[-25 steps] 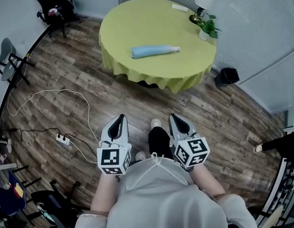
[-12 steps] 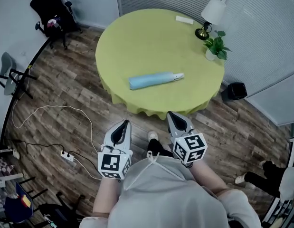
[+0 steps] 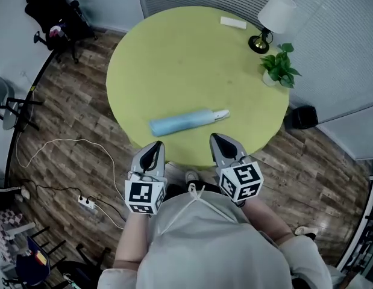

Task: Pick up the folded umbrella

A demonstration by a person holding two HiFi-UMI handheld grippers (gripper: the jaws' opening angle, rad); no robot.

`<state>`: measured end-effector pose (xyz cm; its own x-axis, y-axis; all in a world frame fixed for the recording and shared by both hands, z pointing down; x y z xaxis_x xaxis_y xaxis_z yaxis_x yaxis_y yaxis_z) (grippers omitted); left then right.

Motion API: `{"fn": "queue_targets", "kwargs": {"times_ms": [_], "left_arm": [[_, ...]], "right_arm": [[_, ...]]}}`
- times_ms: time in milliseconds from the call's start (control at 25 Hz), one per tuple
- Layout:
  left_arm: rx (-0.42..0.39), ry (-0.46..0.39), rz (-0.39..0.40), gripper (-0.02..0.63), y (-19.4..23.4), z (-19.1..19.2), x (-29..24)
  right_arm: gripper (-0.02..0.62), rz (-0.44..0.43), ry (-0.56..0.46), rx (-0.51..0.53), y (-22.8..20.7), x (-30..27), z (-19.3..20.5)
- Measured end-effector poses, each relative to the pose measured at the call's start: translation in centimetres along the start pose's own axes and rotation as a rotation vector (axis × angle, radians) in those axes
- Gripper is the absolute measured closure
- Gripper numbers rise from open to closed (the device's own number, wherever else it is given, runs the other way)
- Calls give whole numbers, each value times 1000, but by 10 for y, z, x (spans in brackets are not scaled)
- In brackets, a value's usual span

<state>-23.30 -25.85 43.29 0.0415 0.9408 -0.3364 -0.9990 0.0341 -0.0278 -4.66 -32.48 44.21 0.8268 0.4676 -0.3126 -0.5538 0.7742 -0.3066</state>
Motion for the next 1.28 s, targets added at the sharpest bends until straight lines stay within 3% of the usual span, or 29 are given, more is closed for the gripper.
{"fn": "queue_targets", "kwargs": {"times_ms": [160,200,400,640,800,1000,1280], "left_arm": [[-62,81,80,598,-9,11,-46],[-88,114,105,570,-11,16,-59],[-311,286,196,524,-17,40,-119],[-567,450,439,343,-41,72,-176],[-659,520,554,279,-58,88,-206],[-801,619,641,264,-70,111,-229],[-868,691,715,255,-84,133,-236]], "right_arm": [[595,21,7,6,-22,-12,0],[595,31,11,10,-28,-14,1],[595,102,52,-43,-51,-25,6],[595,185,63,-111,-74,-35,6],[595,240,65,-120,-89,-39,9],[595,284,68,-80,-103,-47,13],[595,313,71,-97,-111,-51,17]]}}
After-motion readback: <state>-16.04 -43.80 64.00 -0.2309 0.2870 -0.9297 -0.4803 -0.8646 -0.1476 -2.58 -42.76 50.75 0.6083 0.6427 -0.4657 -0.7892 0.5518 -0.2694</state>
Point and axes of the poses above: the fingertips, and each gripper's own axes: x backward along the fingers, y to its left, z out of its underside, the point moved 5 cm from there along x, backward along the fingers, and after that the axes turned 13 degrees about -z, right-handed, at the moved point
